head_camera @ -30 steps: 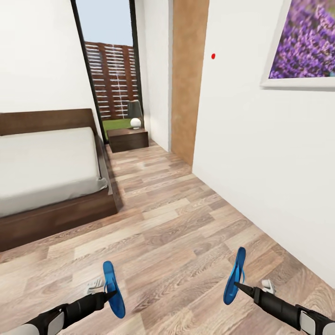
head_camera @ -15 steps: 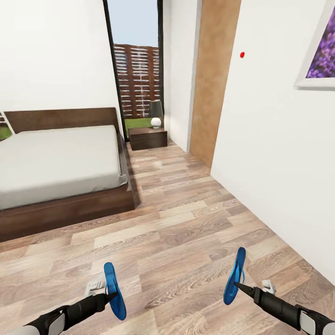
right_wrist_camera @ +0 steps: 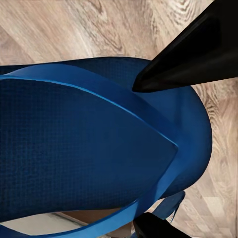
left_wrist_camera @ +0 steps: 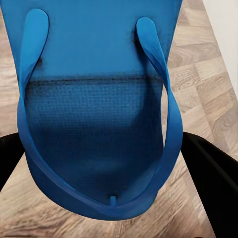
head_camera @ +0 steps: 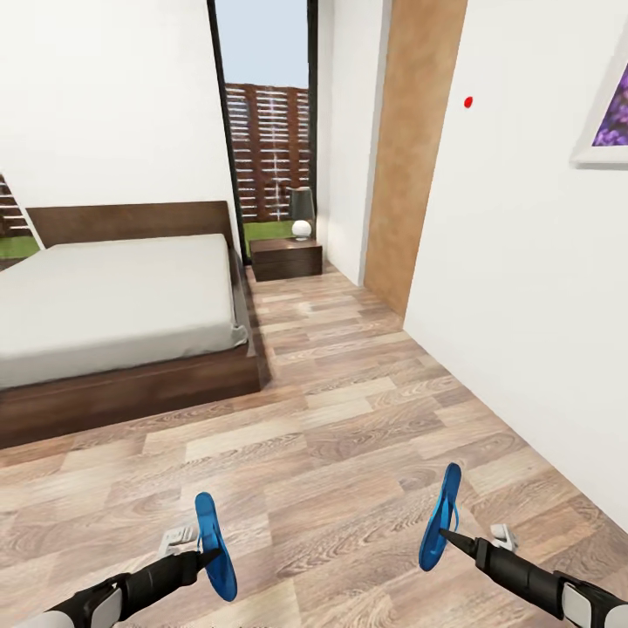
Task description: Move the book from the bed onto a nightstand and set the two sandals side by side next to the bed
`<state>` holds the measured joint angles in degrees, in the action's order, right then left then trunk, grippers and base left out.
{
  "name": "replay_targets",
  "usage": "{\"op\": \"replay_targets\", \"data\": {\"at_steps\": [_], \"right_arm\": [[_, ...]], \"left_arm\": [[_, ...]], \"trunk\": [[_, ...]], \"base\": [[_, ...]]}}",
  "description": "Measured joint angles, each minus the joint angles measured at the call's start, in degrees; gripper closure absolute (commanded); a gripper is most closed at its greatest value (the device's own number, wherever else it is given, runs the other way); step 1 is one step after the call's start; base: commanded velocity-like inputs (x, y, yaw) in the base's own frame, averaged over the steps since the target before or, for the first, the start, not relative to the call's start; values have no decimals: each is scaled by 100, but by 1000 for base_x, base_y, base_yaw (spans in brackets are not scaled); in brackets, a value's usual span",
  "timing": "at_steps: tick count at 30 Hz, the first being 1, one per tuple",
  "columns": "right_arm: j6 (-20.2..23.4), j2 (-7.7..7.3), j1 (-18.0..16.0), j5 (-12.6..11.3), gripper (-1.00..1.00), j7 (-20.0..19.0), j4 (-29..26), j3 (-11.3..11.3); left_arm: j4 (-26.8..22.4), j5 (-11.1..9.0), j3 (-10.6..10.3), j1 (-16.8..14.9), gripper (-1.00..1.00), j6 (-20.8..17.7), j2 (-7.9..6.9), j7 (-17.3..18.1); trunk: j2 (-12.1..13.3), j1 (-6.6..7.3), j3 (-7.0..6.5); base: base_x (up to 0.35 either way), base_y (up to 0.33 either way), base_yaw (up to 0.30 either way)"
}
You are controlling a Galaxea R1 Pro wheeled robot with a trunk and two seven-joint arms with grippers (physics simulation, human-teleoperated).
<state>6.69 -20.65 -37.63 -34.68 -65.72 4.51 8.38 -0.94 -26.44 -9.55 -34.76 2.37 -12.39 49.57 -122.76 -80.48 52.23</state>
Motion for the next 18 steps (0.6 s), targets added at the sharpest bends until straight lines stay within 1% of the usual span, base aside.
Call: {"op": "replay_targets", "data": {"at_steps": [3, 5, 10, 18], "right_arm": [[0, 0, 0, 0, 100, 0, 0, 1], [0, 0, 0, 0, 100, 0, 0, 1], [-3, -1, 1, 0, 100, -1, -1, -2], [0, -1, 1, 1, 100, -1, -1, -2]], "left_arm": [[1, 0, -1, 0, 100, 0, 7, 0], [1, 1, -3, 0, 100, 0, 26, 0], [2, 0, 1, -1, 100, 0, 72, -1], [2, -1, 3, 0, 100, 0, 80, -1]], "trunk": [[0, 0, 0], [0, 0, 0], [0, 0, -15], [0, 0, -85]], "base": [[0, 0, 266], [0, 0, 95], [0, 0, 23], [0, 0, 1]]}}
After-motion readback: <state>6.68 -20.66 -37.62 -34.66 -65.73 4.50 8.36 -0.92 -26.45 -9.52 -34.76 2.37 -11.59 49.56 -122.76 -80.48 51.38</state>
